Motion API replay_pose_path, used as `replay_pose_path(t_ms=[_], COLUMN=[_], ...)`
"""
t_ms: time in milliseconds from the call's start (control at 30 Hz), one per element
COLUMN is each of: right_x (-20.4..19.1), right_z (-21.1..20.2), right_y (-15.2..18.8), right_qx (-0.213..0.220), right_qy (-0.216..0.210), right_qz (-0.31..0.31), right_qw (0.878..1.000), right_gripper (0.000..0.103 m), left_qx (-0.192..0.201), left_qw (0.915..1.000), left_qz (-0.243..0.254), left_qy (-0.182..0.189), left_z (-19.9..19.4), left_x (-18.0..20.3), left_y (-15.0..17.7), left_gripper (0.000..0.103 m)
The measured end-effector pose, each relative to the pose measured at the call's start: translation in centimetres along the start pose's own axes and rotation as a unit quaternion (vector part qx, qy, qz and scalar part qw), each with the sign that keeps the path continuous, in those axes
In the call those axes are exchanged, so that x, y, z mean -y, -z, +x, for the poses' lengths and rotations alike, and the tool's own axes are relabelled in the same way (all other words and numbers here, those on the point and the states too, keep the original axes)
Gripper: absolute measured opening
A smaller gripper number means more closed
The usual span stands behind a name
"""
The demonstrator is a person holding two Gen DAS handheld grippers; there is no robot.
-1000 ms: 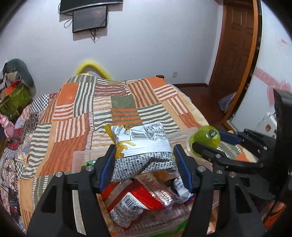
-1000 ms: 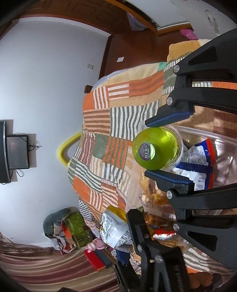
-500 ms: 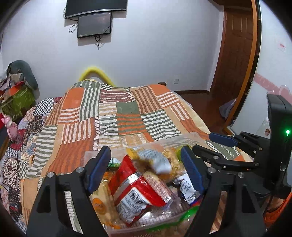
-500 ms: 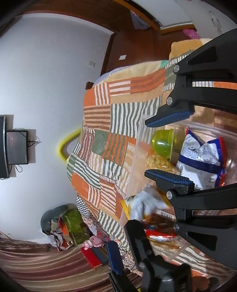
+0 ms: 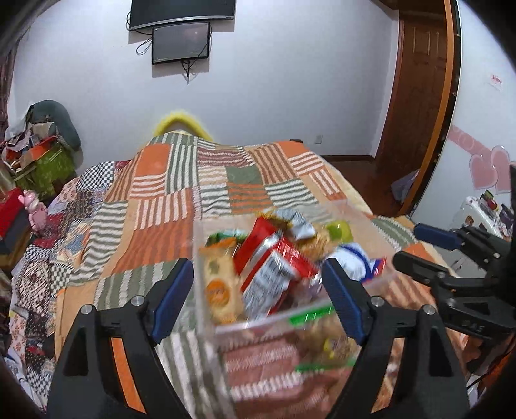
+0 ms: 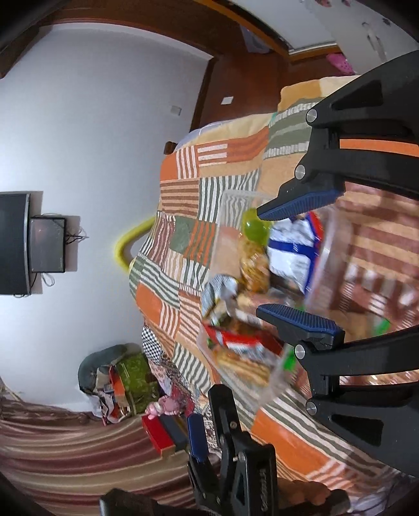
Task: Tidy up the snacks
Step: 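Grasp green-zip cookie bag with left gripper while right gripper grasps wrapped toast slices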
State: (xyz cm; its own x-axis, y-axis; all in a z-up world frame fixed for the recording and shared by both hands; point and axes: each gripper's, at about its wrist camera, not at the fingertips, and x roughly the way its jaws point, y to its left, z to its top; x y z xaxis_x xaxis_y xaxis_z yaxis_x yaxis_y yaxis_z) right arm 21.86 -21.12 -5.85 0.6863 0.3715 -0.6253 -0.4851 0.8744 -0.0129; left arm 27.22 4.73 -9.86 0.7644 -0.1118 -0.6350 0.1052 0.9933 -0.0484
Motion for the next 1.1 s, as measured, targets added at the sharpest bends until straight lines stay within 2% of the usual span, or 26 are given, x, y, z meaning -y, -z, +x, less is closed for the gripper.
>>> replay_pose_path(t_ms=[200,500,733,833,900,1033,1100], right_x=[-2.4,-5.6,-6.5,-6.4,-6.1,-6.0,-5.6], right_z=[-1.0,1.2,2.2,2.4,2.4,1.4,0.8], right_y=[2.4,6.9,7.6,8.0,8.2,8.6,8.6], right_qx=[-0.010,-0.074,-0.094,-0.101,-0.105,-0.094,-0.089], right_qy=[-0.012,-0.041,-0.058,-0.068,-0.078,-0.076,-0.072], right_qz=[-0.008,0.020,0.025,0.030,0.042,0.042,0.041], right_qw=[1.000,0.996,0.994,0.992,0.991,0.992,0.993], right_gripper=[0.058,0.058,0.059,0.058,0.056,0.034,0.033], left_qx=[-0.022,-0.058,-0.091,-0.099,-0.101,-0.097,-0.093], left_qw=[0.9997,0.9982,0.9955,0.9940,0.9933,0.9937,0.9942], left_qz=[-0.005,-0.014,-0.020,-0.040,-0.048,-0.049,-0.047], left_qy=[-0.002,0.008,0.016,0.026,0.029,0.026,0.026], left_z=[-1.2,-2.0,-1.3,-0.9,-0.7,-0.4,-0.3], left_x=[-0.5,-0.3,0.0,-0.2,-0.3,0.1,0.4], left_y=[3.1,7.9,11.1,11.6,11.6,11.2,10.7], left_gripper=[0.083,0.083,0.083,0.083,0.083,0.083,0.083])
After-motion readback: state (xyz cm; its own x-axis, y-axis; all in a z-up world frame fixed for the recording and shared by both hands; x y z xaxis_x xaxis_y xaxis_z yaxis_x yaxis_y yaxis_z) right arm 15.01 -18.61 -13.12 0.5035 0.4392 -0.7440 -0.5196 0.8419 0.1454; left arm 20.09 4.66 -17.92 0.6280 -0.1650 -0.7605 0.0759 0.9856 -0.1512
